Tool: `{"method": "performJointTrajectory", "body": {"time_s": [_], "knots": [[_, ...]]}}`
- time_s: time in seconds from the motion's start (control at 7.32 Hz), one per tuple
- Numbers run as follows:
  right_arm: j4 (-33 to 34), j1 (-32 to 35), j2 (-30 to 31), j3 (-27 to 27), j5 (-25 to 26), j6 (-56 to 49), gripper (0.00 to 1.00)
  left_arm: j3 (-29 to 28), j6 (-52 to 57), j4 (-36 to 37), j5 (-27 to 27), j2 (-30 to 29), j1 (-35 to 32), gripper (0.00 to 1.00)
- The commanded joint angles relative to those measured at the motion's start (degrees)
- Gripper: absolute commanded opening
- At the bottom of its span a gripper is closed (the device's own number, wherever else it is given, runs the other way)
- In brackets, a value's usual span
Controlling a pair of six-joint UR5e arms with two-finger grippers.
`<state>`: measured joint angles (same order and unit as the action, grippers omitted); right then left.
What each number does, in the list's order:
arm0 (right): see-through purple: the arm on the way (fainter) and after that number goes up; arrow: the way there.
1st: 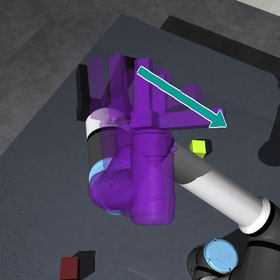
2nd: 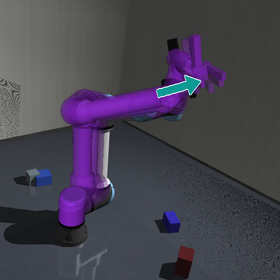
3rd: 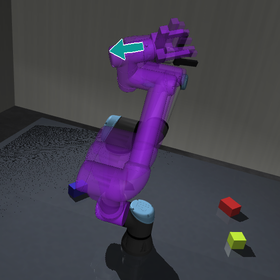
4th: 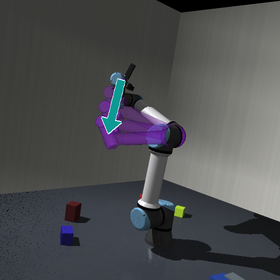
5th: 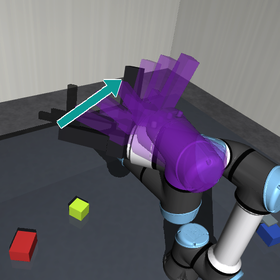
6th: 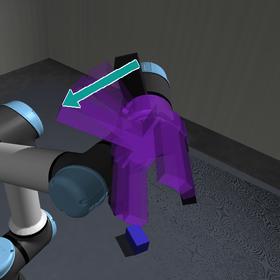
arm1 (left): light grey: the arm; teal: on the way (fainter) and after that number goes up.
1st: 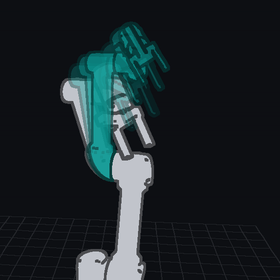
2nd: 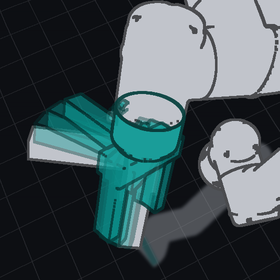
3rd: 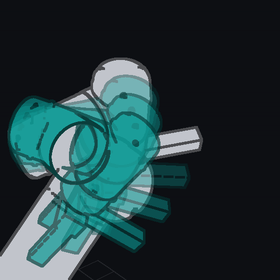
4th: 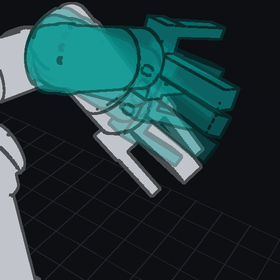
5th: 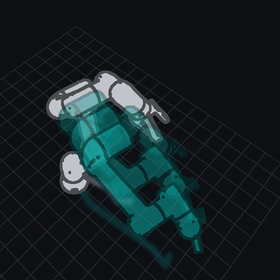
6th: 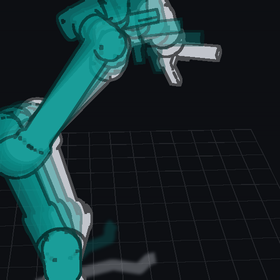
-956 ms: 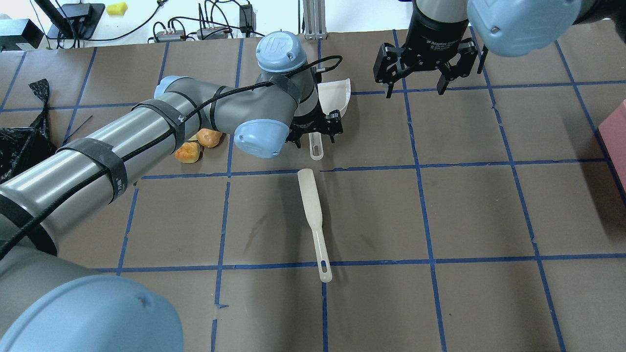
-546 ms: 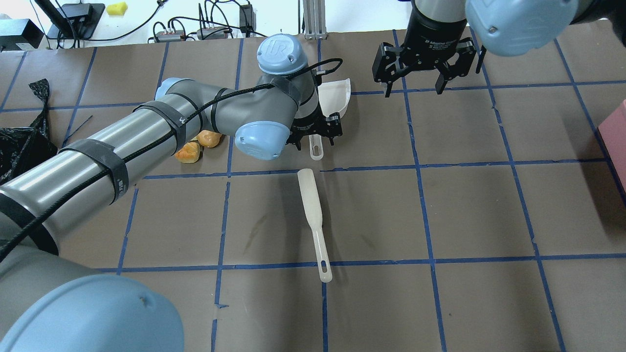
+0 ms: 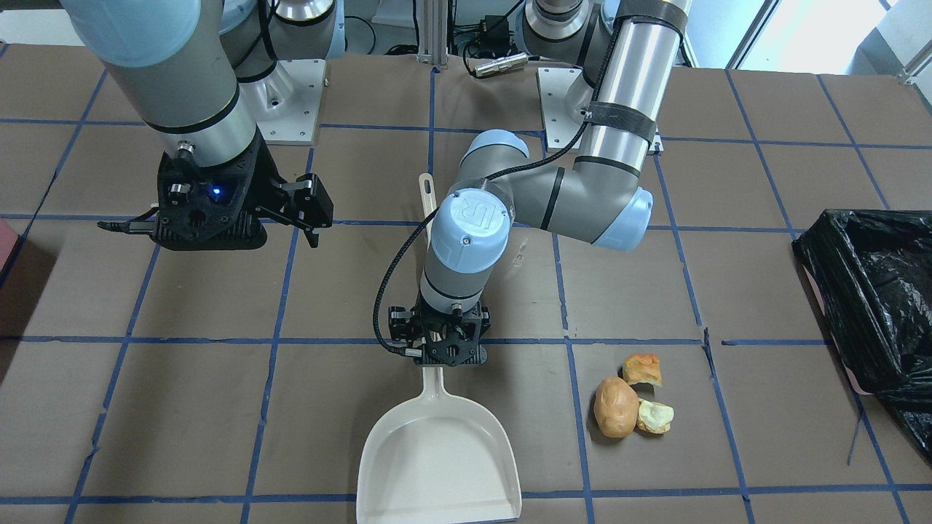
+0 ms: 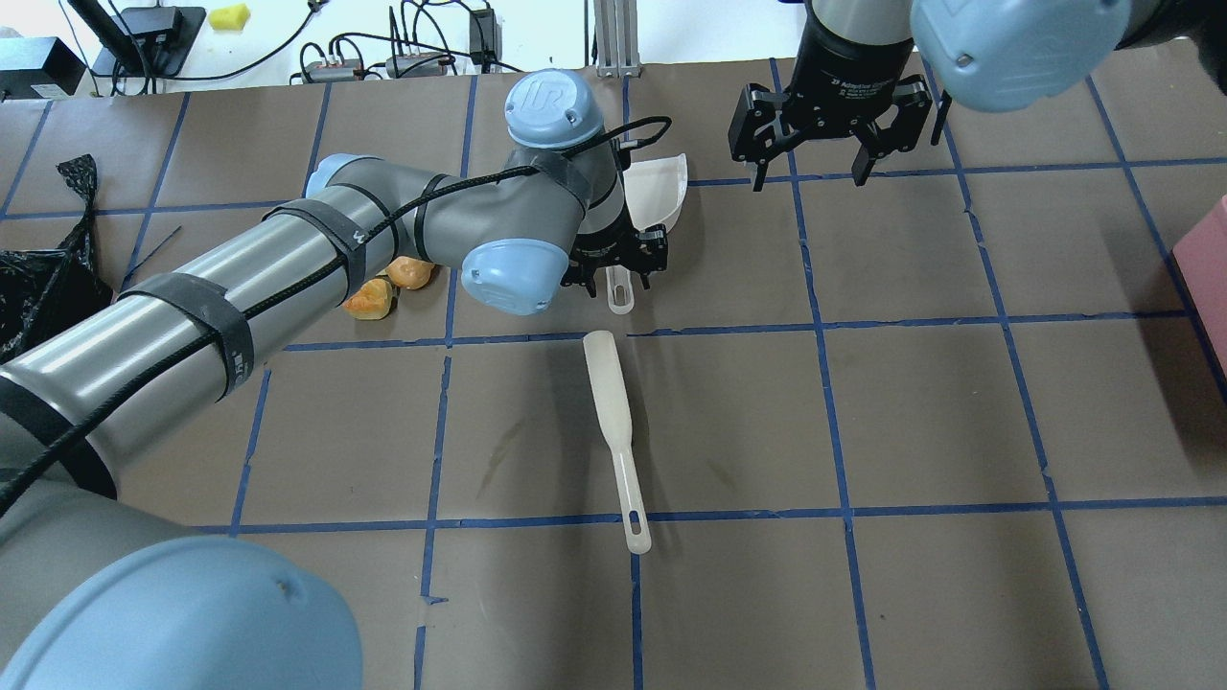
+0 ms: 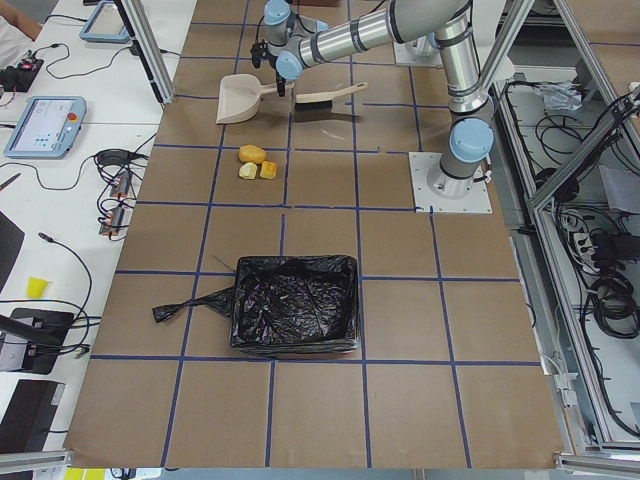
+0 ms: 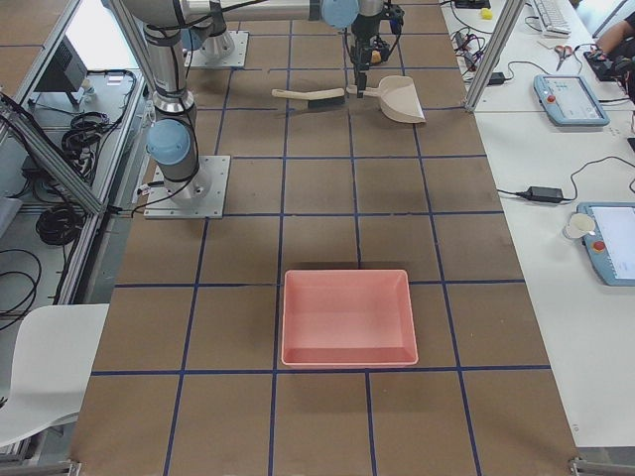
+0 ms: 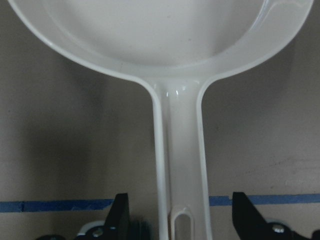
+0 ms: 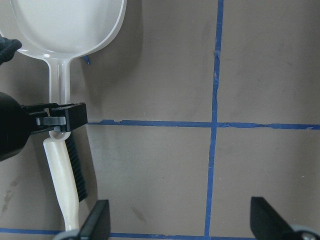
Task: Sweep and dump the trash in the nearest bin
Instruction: 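Grasp the white dustpan handle with the left gripper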
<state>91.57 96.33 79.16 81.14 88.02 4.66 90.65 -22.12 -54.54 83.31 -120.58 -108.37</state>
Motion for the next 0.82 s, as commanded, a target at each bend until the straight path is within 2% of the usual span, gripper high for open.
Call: {"method": "performJointTrajectory", "body": {"time_s": [0.0, 0.14, 0.41, 0.68], "knots": [[0.1, 0.0, 0.3, 1.0, -0.9, 0.3, 0.98, 0.1, -0.2, 0.0, -0.4, 0.0, 0.1, 0.28], [0.0, 0.1, 0.5, 1.8, -0.8, 0.4, 0.98, 0.0, -0.4, 0.0, -0.6, -0.1, 0.0, 0.28], [0.1, 0.1, 0.9, 2.5, -0.8, 0.4, 0.98, -0.7, -1.6, 0.0, -0.6, 0.3, 0.2, 0.18], [0.1, 0.3, 1.1, 2.5, -0.8, 0.6, 0.98, -1.5, -0.9, 0.0, -0.9, 0.9, 0.6, 0.13]]}}
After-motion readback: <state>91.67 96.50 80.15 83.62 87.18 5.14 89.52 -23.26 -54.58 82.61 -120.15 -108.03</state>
